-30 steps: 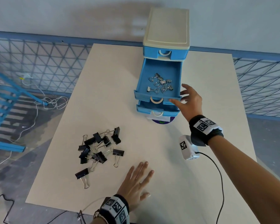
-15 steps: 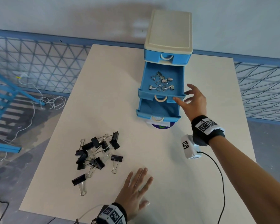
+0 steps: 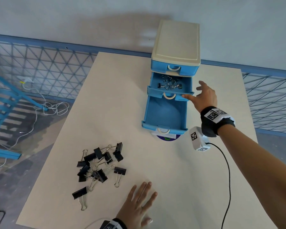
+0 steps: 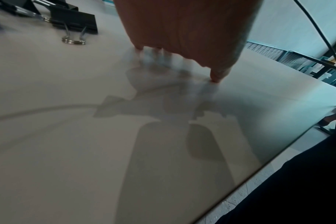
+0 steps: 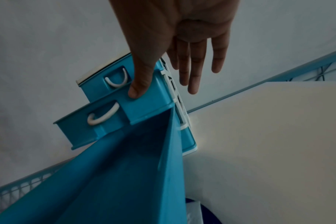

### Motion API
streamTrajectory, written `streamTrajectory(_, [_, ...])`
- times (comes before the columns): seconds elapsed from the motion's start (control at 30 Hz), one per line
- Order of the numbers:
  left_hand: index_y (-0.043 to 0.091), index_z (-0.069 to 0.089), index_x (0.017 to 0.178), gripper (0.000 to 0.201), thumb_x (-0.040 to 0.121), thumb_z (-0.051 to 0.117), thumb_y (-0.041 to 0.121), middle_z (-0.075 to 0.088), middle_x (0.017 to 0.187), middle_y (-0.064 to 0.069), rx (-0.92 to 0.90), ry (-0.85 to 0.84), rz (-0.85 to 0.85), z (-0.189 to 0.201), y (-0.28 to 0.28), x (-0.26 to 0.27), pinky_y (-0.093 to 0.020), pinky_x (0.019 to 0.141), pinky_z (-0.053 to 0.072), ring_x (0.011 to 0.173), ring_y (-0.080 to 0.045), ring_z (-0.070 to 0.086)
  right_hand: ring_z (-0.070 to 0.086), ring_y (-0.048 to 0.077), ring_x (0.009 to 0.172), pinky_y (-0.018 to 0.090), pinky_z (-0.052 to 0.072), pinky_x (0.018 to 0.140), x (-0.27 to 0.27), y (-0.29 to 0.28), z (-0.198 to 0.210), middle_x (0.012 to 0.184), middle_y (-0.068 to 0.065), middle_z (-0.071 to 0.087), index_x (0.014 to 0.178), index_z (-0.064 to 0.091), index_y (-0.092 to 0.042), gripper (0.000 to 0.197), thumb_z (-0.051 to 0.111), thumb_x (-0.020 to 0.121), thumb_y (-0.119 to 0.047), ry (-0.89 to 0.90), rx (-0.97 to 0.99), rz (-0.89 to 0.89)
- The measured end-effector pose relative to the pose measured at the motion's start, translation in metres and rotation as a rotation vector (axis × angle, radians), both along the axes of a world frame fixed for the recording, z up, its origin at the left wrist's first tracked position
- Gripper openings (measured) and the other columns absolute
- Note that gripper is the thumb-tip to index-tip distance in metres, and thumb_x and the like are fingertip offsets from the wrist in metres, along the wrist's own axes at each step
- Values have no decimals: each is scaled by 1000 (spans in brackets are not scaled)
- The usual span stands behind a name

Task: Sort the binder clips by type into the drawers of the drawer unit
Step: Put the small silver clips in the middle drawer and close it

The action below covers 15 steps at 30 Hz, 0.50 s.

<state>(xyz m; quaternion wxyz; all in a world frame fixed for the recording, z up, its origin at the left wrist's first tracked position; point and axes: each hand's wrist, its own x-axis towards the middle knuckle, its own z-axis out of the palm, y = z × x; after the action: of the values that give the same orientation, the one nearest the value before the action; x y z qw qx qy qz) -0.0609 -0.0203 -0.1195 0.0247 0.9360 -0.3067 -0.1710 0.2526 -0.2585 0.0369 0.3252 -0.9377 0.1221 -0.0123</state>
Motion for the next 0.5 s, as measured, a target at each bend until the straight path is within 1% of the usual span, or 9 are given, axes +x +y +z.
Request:
streamTrajectory(0.07, [19,16,143,99,62,43,69,-12,154,-19,1,-11,2,-2,-1,-1,-47,109,1,142,-33,-6,56,34,115,45,46,93,8,1,1,131,14,56,137,34,-8,82,72,73,-44,15,-13,-7])
streamTrajectory(0.17, [19,18,143,97,64,47,67,-9,154,-20,-27,-40,8,-7,-2,-3,-47,109,4,143,-32,-7,51,36,120,45,45,94,22,2,5,132,17,55,136,34,-5,80,68,76,-46,60,-46,-25])
streamTrajectory(0.27, [19,17,143,97,66,48,68,-7,154,-20,-58,-43,17,-9,-5,-2,-47,110,7,143,-32,-4,53,41,113,47,45,91,38,7,10,124,24,58,126,42,1,70,64,80,-47,93,-93,-42])
streamTrajectory(0.33, [19,17,143,98,65,46,71,-8,154,-20,-49,-20,22,-8,-6,-1,-47,109,6,143,-32,-5,54,43,111,47,44,90,48,10,12,121,26,57,120,47,3,61,59,84,-45,113,-142,-63])
streamTrajectory(0.4, [19,16,143,97,66,43,72,-10,153,-21,-17,-7,28,-6,-6,-1,-49,109,3,142,-33,-8,54,44,109,47,44,89,54,11,14,120,28,57,115,51,4,57,54,87,-45,136,-191,-84])
streamTrajectory(0.5, [20,14,144,96,66,39,70,-14,153,-20,28,32,55,3,-5,-1,-50,107,-1,141,-33,-13,53,45,111,47,43,91,52,11,13,122,29,56,117,52,4,58,50,89,-47,156,-238,-81])
